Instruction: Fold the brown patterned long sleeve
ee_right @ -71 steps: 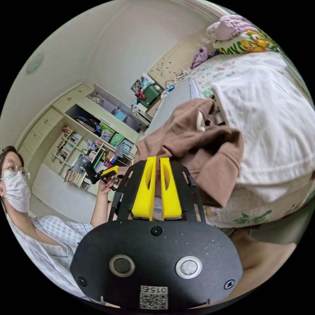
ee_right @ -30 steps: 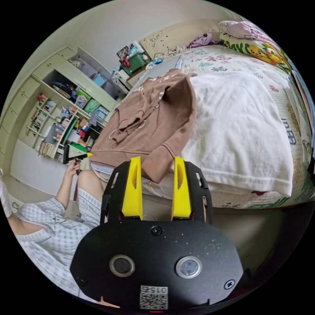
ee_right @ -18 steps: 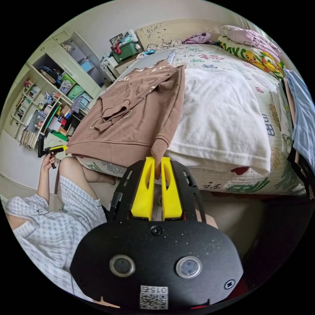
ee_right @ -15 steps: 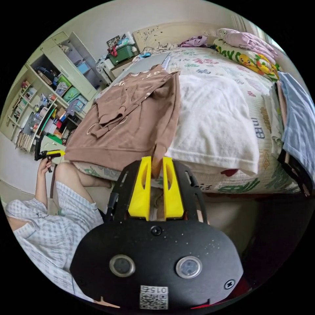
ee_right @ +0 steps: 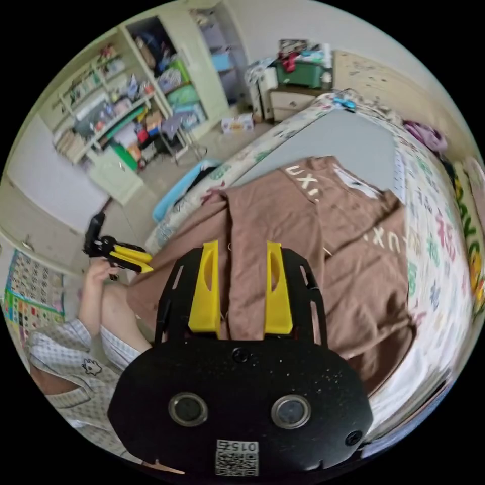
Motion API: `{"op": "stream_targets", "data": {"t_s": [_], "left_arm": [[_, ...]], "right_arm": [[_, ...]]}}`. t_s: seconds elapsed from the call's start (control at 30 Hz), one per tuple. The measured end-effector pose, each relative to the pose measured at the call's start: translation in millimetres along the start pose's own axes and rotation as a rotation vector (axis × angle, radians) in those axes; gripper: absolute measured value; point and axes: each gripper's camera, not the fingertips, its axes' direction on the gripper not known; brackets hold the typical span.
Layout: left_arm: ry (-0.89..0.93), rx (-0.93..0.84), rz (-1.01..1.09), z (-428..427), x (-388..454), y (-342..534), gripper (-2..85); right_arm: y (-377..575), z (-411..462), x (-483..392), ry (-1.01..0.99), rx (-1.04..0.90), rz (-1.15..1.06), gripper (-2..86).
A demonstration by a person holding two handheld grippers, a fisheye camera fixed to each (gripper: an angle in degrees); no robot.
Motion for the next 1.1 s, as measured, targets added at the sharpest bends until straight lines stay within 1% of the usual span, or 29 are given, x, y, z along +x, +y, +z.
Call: {"op": "stream_targets", "data": {"t_s": [0.07, 0.1, 0.17, 0.2, 0.27, 0.37, 0.43, 0.47, 0.53, 0.57, 0.63, 0.67, 0.73, 0.77, 0.83, 0.9, 1.0, 1.03, 1.1], "left_arm": [[-0.024, 0.014, 0.039, -7, 9, 5, 6.9], [-0.02, 0.025, 0.042, -10, 13, 9, 6.3], [-0.004, 0.037, 0.048, -15, 15, 15, 6.2], [-0.039, 0.039, 0.046, -19, 15, 19, 6.2], [-0.091, 0.062, 0.032, -29, 16, 24, 6.2], [-0.054, 0.18, 0.09, -51, 33, 34, 6.2], [-0.03, 0.293, 0.174, -62, 61, 39, 6.6], [-0.022, 0.315, 0.2, -62, 70, 39, 6.7], [0.019, 0.366, 0.333, -53, 113, 36, 7.6], [0.031, 0.371, 0.369, -48, 126, 35, 7.9], [0.078, 0.376, 0.5, -22, 179, 28, 9.2], [0.09, 0.377, 0.529, -14, 193, 26, 9.4], [0.152, 0.373, 0.606, 20, 240, 24, 10.2], [0.17, 0.362, 0.619, 30, 249, 24, 10.4], [0.207, 0.328, 0.614, 63, 273, 27, 12.2], [0.172, 0.306, 0.593, 83, 281, 31, 14.1], [0.076, 0.288, 0.574, 98, 291, 37, 16.7], [0.062, 0.309, 0.574, 96, 293, 41, 16.5], [0.054, 0.342, 0.573, 92, 294, 46, 16.1]], "right_arm": [[-43, 58, -34, 0.12, -0.215, -0.134, 17.0], [-48, 78, -43, 0.131, -0.268, -0.169, 17.7], [-43, 93, -48, 0.085, -0.29, -0.181, 17.1], [-40, 95, -47, 0.074, -0.288, -0.176, 16.8], [-16, 82, -32, 0.054, -0.221, -0.115, 15.2], [35, 39, 7, 0.025, -0.077, 0.065, 13.8], [75, 14, 30, 0.044, -0.02, 0.178, 13.7], [104, 3, 44, 0.094, -0.007, 0.256, 13.8], [147, -6, 62, 0.174, -0.005, 0.368, 14.7], [173, -9, 72, 0.187, 0.001, 0.434, 15.5], [202, -10, 82, 0.163, 0.039, 0.481, 15.7], [213, -7, 88, 0.114, 0.051, 0.501, 15.1], [219, 2, 97, -0.042, 0.031, 0.512, 12.7], [219, 3, 99, -0.135, 0.05, 0.502, 10.2], [214, -6, 91, -0.147, 0.112, 0.471, 6.7], [200, -21, 74, -0.123, 0.175, 0.437, 3.2], [185, -35, 55, -0.157, 0.235, 0.357, 1.8], [177, -40, 45, -0.201, 0.252, 0.309, 1.4], [161, -44, 23, -0.201, 0.272, 0.232, 1.2]]}}
